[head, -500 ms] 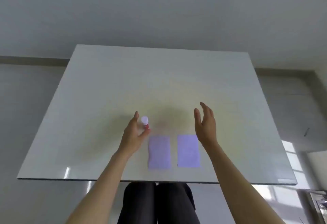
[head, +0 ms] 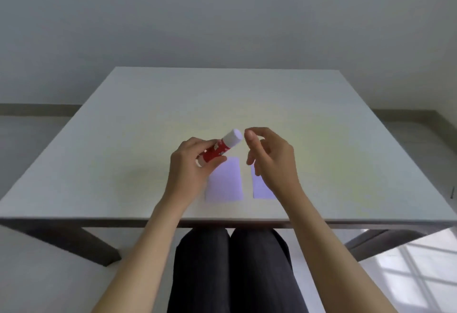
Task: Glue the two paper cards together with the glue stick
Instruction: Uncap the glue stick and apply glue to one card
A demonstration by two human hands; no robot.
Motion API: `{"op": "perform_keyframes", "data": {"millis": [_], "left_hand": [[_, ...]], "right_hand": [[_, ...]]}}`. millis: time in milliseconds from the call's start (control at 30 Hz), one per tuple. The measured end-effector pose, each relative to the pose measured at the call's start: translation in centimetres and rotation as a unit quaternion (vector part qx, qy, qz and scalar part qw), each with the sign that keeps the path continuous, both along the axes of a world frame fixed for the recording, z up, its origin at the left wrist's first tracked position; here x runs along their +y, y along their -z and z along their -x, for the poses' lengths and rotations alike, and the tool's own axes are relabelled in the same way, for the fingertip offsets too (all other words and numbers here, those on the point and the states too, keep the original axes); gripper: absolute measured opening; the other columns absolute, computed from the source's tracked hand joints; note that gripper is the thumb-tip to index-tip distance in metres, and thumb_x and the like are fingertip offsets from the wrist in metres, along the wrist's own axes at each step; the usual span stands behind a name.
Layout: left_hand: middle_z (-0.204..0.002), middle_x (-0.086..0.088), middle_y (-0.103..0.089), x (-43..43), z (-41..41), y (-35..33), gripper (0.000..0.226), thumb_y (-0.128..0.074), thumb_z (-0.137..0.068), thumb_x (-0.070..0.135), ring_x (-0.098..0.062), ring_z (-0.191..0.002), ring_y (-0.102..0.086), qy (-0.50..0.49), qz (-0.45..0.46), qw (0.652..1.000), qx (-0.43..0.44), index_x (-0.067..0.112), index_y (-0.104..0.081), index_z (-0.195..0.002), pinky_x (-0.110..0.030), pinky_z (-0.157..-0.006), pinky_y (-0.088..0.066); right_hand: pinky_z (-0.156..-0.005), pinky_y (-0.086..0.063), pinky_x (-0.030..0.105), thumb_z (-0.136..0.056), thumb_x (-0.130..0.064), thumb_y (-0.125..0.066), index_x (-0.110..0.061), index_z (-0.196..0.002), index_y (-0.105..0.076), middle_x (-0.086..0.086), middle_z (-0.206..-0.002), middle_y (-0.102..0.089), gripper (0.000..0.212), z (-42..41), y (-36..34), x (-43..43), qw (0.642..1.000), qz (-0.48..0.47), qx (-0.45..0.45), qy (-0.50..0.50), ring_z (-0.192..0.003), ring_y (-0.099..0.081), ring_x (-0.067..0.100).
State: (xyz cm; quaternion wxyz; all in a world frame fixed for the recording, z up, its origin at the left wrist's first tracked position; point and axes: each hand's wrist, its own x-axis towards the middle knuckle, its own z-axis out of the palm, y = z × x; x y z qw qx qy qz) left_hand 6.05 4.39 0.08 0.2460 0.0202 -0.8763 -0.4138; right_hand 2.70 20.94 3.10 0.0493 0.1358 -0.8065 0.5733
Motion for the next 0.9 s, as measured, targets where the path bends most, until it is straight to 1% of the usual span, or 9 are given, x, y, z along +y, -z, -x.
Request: {"op": "perform_keyframes", "data": {"millis": [167, 267, 367, 467, 533, 600, 700, 767, 900], "left_hand": [[-0.082, 0.005, -0.052, 1.1, -2.0, -1.8, 0.039, -0.08, -0.068, 0.017, -0.014, -0.08, -0.047, 0.03, 0.115, 0.992, 0.042, 0.017, -0.072, -0.106, -0.003, -0.073, -0.033], [-0.081, 0.005, -0.047, 1.0, -2.5, -1.9, 0.039, -0.08, -0.068, 0.016, -0.015, -0.08, -0.047, 0.017, 0.137, 0.989, 0.049, 0.015, -0.072, -0.106, -0.01, -0.068, -0.034], [-0.082, 0.004, -0.047, 0.8, -2.7, -2.1, 0.038, -0.08, -0.068, 0.015, -0.017, -0.08, -0.048, 0.013, 0.145, 0.988, 0.054, 0.015, -0.072, -0.105, -0.017, -0.067, -0.035], [-0.081, 0.004, -0.048, 0.8, -2.3, -2.1, 0.04, -0.081, -0.067, 0.014, -0.017, -0.079, -0.048, 0.014, 0.145, 0.987, 0.063, 0.015, -0.072, -0.106, -0.015, -0.068, -0.036], [-0.081, 0.003, -0.048, 0.8, -2.2, -2.1, 0.04, -0.081, -0.067, 0.014, -0.018, -0.079, -0.048, 0.012, 0.141, 0.988, 0.069, 0.014, -0.072, -0.106, -0.011, -0.069, -0.032], [-0.081, 0.003, -0.048, 0.6, -2.0, -2.2, 0.039, -0.081, -0.067, 0.016, -0.017, -0.078, -0.048, 0.005, 0.139, 0.988, 0.067, 0.013, -0.073, -0.105, -0.01, -0.068, -0.031], [-0.08, -0.001, -0.051, 0.7, -1.6, -1.9, 0.039, -0.081, -0.067, 0.015, -0.016, -0.078, -0.047, 0.013, 0.152, 0.986, 0.062, 0.013, -0.073, -0.105, -0.012, -0.068, -0.032], [-0.081, -0.002, -0.052, 0.9, -1.5, -1.7, 0.04, -0.081, -0.067, 0.014, -0.015, -0.079, -0.046, 0.022, 0.15, 0.987, 0.057, 0.014, -0.072, -0.106, -0.014, -0.069, -0.034], [-0.082, 0.001, -0.053, 0.6, -1.2, -1.2, 0.039, -0.08, -0.069, 0.018, -0.011, -0.078, -0.046, 0.032, 0.135, 0.988, 0.06, 0.016, -0.072, -0.107, -0.006, -0.069, -0.034]], "right_hand": [[-0.046, -0.036, 0.018, -0.086, -0.05, -0.057, -0.005, -0.056, -0.055, 0.007, -0.043, -0.053, 0.054, -1.1, -0.6, 0.0, 0.998, -0.059, -0.02, 0.001, -0.033, -0.041, 0.008], [-0.052, -0.045, 0.021, -0.091, -0.021, -0.057, -0.014, -0.092, -0.067, -0.002, -0.066, -0.059, 0.012, -1.4, -0.4, 0.8, 0.99, -0.009, -0.047, -0.134, -0.046, -0.051, 0.01], [-0.06, -0.052, 0.024, -0.088, -0.027, -0.062, -0.028, -0.131, -0.049, -0.005, -0.097, -0.06, 0.044, -1.4, -0.4, 1.6, 0.98, -0.006, -0.092, -0.178, -0.067, -0.063, 0.013], [-0.05, -0.043, 0.023, -0.088, -0.042, -0.056, -0.012, -0.096, -0.065, -0.003, -0.072, -0.067, 0.032, -1.0, -0.6, 1.1, 0.997, -0.012, -0.055, -0.05, -0.046, -0.055, 0.005], [-0.051, -0.04, 0.02, -0.09, -0.029, -0.057, -0.016, -0.078, -0.062, -0.007, -0.063, -0.064, 0.019, -0.9, -0.5, 1.0, 0.999, -0.036, 0.021, -0.026, -0.045, -0.05, 0.001], [-0.055, -0.046, 0.022, -0.087, -0.016, -0.061, -0.024, -0.092, -0.062, -0.009, -0.084, -0.065, 0.009, -0.7, -0.3, 1.3, 0.995, -0.014, 0.027, -0.097, -0.058, -0.054, 0.003], [-0.053, -0.051, 0.026, -0.085, -0.031, -0.063, -0.029, -0.114, -0.055, -0.001, -0.097, -0.062, 0.029, -0.5, -0.5, 1.6, 0.992, 0.016, -0.038, -0.122, -0.065, -0.061, 0.011], [-0.047, -0.047, 0.026, -0.09, -0.038, -0.056, -0.017, -0.099, -0.06, 0.001, -0.081, -0.064, 0.023, -0.3, -0.3, 1.5, 0.996, 0.01, -0.046, -0.081, -0.053, -0.058, 0.012], [-0.054, -0.052, 0.022, -0.088, -0.012, -0.061, -0.019, -0.08, -0.059, -0.007, -0.066, -0.063, 0.01, 0.2, -0.2, 1.6, 0.992, -0.007, 0.021, -0.125, -0.051, -0.059, 0.009]]}}
